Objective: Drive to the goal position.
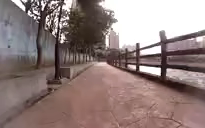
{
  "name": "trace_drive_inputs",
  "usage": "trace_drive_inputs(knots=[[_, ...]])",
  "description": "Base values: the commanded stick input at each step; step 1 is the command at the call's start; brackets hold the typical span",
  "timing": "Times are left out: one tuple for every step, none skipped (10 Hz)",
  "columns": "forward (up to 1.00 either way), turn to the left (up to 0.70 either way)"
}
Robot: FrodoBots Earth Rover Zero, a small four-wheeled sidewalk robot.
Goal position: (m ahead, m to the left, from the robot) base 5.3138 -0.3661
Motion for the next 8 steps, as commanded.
trace_drive_inputs(knots=[[1.00,0.00],[1.00,0.00],[1.00,0.00],[1.00,0.00],[1.00,0.00],[1.00,0.00],[1.00,0.00],[1.00,0.00]])
